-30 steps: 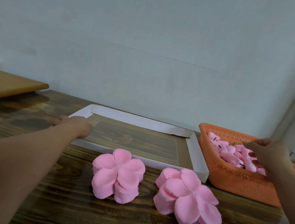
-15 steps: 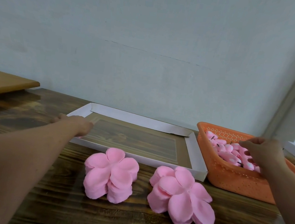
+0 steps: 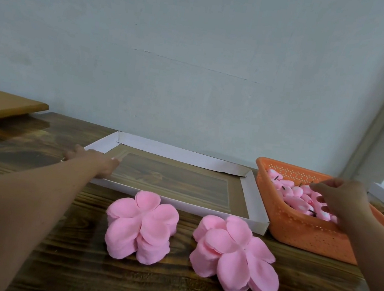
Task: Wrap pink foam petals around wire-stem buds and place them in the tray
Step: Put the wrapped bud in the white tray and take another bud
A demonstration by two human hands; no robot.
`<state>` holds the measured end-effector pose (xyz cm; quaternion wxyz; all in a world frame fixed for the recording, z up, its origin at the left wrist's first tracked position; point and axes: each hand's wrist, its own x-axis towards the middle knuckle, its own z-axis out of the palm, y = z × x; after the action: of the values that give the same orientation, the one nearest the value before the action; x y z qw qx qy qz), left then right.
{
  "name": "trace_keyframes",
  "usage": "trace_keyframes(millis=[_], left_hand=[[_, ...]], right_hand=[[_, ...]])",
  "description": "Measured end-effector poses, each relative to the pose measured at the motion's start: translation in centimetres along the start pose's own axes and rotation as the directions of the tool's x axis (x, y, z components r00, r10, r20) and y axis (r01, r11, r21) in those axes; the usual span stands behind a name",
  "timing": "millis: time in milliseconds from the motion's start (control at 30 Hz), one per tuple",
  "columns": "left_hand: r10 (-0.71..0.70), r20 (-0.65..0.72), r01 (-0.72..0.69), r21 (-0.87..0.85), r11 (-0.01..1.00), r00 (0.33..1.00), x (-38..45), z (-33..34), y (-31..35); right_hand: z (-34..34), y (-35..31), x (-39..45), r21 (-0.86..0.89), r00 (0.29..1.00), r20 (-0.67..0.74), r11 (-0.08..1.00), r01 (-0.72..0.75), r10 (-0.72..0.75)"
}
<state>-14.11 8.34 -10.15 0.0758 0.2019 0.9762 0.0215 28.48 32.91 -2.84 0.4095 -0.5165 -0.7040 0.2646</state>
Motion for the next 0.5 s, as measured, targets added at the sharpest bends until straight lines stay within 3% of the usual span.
trace_keyframes(millis=[200,500], left_hand=[[0.107,-0.094,-0.092,0.155,0.984,0.99,-1.8,-0.4,0.0],[0.016,-0.198,-0.034,-0.086,0.996,0.98,-2.5,-0.3,-0.4]], right_hand=[[0.1,0.1,0.1,-0.005,1.0,0.016,1.0,-0.003,0.003],[0.2,0.4,0.4,-0.004,0.999,0.032,1.0,-0.005,0.005]])
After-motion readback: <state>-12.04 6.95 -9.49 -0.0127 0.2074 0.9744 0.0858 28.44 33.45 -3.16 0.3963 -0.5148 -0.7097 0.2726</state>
